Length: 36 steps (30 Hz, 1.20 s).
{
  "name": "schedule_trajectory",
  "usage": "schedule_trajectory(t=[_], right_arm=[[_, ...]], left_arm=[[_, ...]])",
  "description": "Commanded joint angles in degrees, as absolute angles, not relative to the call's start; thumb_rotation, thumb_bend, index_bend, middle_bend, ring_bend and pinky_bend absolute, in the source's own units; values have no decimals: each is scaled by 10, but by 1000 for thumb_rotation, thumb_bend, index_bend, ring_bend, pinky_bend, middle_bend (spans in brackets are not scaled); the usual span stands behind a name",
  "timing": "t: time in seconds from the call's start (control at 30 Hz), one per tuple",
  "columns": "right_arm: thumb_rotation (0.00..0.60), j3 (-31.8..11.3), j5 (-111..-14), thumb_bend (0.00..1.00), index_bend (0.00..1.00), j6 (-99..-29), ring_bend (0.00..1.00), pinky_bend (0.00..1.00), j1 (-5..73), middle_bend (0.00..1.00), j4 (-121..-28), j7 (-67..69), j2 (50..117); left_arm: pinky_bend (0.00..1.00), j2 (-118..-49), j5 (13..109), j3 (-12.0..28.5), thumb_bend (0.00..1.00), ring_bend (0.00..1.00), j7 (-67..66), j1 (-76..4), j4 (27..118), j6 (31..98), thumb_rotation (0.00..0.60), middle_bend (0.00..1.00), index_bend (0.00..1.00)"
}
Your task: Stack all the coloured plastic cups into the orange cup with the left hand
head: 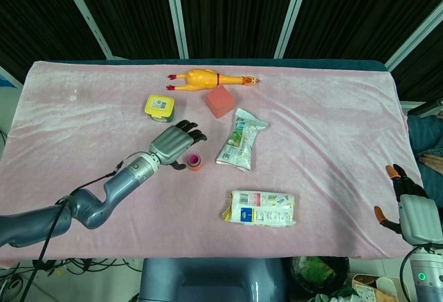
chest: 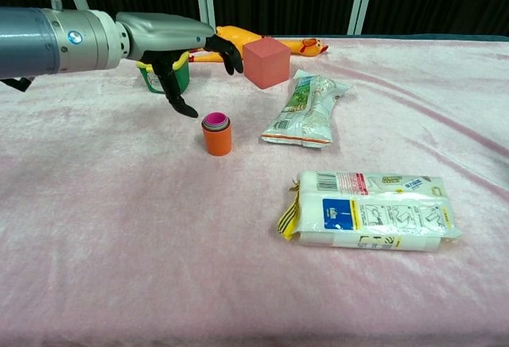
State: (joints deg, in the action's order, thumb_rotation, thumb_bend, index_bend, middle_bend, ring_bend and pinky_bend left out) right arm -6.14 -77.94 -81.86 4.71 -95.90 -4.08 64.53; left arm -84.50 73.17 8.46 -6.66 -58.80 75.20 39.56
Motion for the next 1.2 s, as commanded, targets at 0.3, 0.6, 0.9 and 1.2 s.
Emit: schedule_trajectory(t=[0.3,0.6,0.9,1.2], right_arm=[[600,-62,-783,256,36,-824,160,214,46,46,-958,-43,646],[600,-60,-798,256,36,-834,160,214,46,46,-951,-43,649],[600,-59,-801,256,36,-834,160,213,46,46,-948,-42,650],[600,-58,-803,256,36,-835,160,214,45,46,-951,-45,650]], left_arm=[[107,-681,717,76,163,66,-125,-496,926,520,600,205,181],[92,-597,778,-9,158,46,-137,-327,1027,708,600,195,152],[32,-583,829,-73,152,0,-55,-193,1013,825,600,149,146],[18,-594,854,-65,152,0,12,-134,953,880,600,143,146]])
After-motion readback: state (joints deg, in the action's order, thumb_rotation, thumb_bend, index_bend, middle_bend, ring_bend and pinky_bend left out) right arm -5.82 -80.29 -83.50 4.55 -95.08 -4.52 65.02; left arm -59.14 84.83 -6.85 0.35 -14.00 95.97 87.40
